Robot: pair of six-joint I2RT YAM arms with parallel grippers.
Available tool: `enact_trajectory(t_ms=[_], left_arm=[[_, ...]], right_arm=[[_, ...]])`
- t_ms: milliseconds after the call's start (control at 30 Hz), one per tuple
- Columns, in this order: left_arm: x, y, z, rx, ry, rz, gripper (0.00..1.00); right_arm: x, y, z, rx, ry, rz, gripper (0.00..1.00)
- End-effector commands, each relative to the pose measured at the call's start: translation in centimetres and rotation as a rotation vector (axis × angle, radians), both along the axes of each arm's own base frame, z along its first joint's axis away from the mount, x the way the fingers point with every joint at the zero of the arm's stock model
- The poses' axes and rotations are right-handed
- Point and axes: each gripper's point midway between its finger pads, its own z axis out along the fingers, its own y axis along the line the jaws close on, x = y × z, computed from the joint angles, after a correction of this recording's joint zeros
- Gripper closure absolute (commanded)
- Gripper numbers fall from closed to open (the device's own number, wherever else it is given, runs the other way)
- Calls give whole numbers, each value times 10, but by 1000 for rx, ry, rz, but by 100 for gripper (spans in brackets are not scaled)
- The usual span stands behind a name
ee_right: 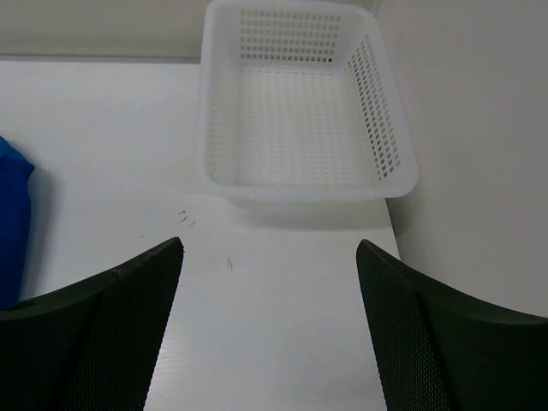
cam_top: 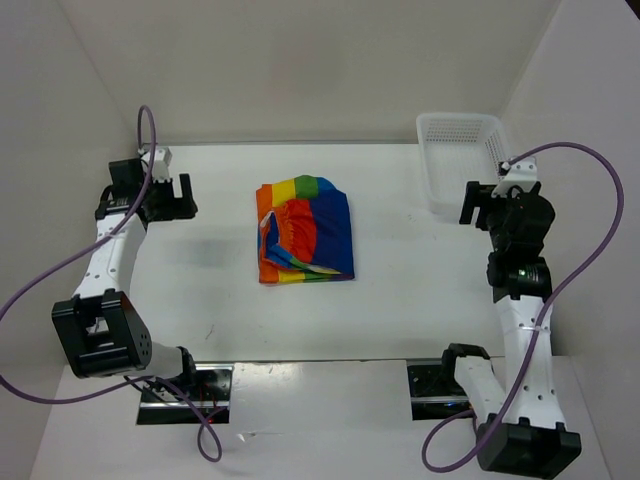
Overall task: Fold and stack the shorts
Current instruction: Fold the shorts
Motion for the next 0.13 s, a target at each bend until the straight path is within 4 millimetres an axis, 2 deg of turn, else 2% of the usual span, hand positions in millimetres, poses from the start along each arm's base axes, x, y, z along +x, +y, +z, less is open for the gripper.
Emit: enact_trajectory(t_ms=[0,100], left_arm=[[3,-5,15,-10,-62,-31,0],[4,-6,20,-12,-82,-39,0]], right_arm=[[-1,0,4,4,-25,6,13],[-3,0,7,-6,-32,8,10]])
